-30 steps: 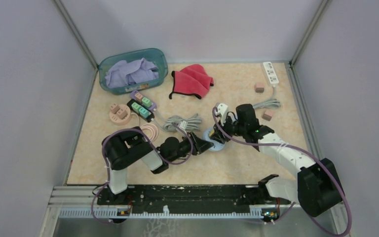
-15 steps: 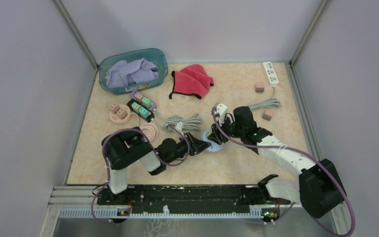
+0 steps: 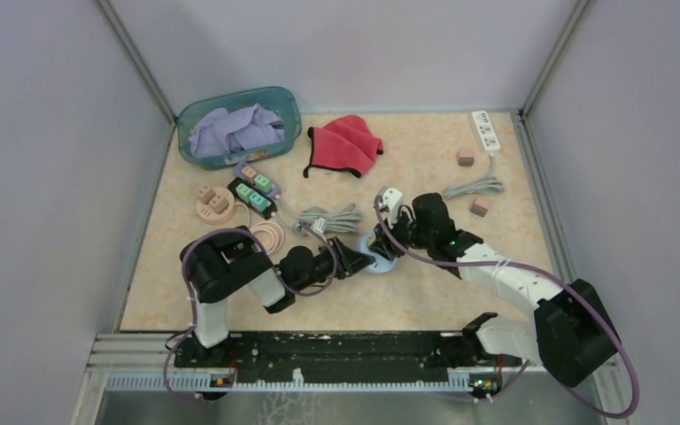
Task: Pull the plug off the socket
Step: Remove the plug from the socket.
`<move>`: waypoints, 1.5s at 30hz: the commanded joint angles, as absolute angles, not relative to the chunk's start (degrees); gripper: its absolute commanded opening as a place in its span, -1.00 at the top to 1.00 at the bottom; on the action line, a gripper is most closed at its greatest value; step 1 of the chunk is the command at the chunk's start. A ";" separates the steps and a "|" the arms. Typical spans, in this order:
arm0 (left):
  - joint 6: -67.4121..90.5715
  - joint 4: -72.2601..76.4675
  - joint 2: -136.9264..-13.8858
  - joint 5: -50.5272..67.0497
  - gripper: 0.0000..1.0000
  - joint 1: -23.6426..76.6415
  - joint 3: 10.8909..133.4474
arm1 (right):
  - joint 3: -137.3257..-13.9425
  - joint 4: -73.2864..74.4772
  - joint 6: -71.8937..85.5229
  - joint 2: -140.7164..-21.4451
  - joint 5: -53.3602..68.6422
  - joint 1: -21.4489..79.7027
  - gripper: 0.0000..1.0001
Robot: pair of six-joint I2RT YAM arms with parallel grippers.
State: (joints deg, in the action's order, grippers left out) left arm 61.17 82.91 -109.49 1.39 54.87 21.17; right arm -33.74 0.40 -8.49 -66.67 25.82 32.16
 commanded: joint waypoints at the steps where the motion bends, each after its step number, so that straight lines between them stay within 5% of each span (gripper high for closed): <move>1: 57.99 76.59 -106.61 -1.37 1.00 54.84 25.08 | -36.24 -6.46 -3.29 -66.78 22.52 34.32 1.00; 6: 58.47 79.37 -104.38 -2.21 1.00 53.20 20.95 | -35.76 -7.31 -2.26 -65.42 15.87 32.41 1.00; 14: 66.22 92.17 -108.35 3.11 1.00 50.10 18.28 | -34.64 -6.48 -2.54 -65.03 34.79 33.30 1.00; 28: 66.50 67.96 -103.46 -7.88 1.00 52.82 22.03 | -34.20 -12.69 -0.40 -67.20 9.21 37.45 1.00; 37: 62.21 67.07 -98.61 -7.83 1.00 52.63 20.04 | -37.43 -4.99 -2.15 -65.69 26.83 36.71 1.00; 45: 55.29 77.02 -98.43 -3.55 1.00 52.63 15.69 | -43.30 8.64 -13.51 -60.64 38.28 24.41 1.00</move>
